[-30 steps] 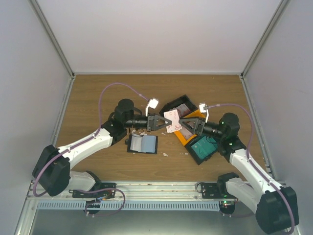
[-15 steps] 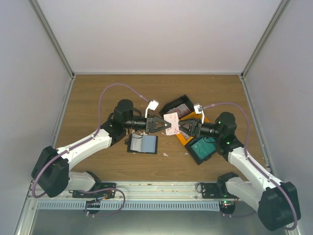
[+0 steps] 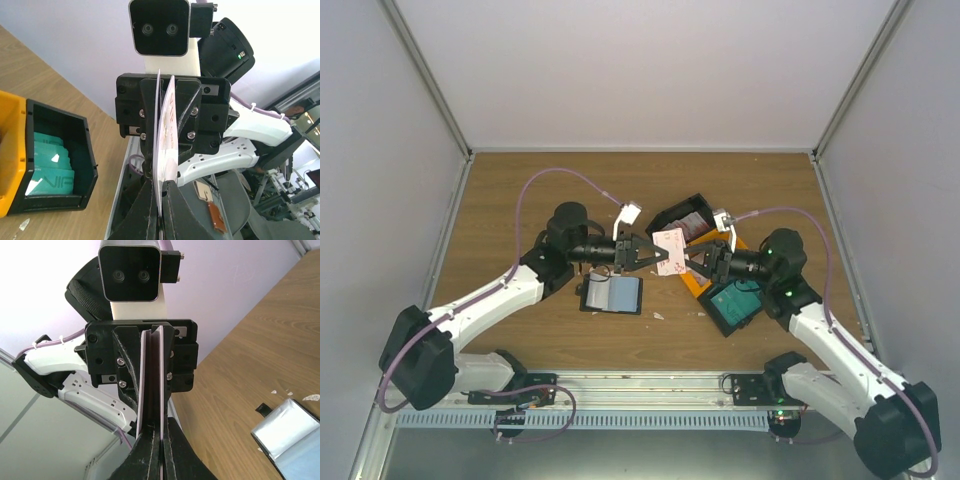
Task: Put the credit cards into the card holder
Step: Pick up the credit card from the storage box.
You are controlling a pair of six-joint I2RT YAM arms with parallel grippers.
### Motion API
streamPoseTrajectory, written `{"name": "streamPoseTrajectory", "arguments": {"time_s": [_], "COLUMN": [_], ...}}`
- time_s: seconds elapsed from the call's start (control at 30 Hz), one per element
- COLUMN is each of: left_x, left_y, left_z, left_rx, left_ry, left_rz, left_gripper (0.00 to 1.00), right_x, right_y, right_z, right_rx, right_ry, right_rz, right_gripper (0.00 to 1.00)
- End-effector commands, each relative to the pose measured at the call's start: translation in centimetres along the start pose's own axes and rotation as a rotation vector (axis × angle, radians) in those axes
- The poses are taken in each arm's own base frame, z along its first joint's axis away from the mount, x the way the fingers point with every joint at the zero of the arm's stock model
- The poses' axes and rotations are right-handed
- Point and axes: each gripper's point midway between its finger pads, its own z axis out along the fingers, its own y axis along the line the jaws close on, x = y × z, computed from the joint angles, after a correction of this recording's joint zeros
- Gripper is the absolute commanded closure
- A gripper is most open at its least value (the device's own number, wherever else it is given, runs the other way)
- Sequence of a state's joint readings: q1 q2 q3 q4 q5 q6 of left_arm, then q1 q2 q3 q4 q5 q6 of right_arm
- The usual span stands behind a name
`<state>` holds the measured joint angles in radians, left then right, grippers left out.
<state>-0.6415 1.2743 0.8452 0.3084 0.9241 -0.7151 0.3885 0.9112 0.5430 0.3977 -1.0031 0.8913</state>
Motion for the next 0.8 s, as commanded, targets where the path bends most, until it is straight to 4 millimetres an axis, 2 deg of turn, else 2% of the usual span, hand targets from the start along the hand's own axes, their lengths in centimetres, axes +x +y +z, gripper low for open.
{"name": "streamPoseTrajectory", "arguments": {"time_s": [0.0,0.2,0.53,0.63,0.77], "left_x": [-0.9,-1.4,-1.9,-2.0,-2.3], "left_y": [0.5,0.4,0.5,1.0,2.1], "left_z": [-1.7,-3.3,-4.7,-4.9,-5.2], "left_rx": [-0.043,-0.051,-0.046,-0.048,-0.079], "left_ry": [-0.03,-0.046,-0.056,-0.056,-0.061], "left_rz": [0.004,0.016,0.001,-0.038,-0.067], "left_gripper": [0.97,0.99,0.95,0.95,0.98], "right_x": [-4.4,-6.5,-7.4,-7.5,-7.8], "right_y": [2.5,3.4,5.1,5.0,3.4], "right_z": [-1.2,-2.2,-2.4,-2.3,-1.8], "right_rx": [0.047,0.076,0.027,0.018,0.062], "right_ry": [-0.131,-0.188,-0.189,-0.181,-0.167], "right_rz": [-0.089,-0.088,-0.103,-0.078,-0.01], "right_gripper": [0.99,0.99,0.99,1.0,1.0]}}
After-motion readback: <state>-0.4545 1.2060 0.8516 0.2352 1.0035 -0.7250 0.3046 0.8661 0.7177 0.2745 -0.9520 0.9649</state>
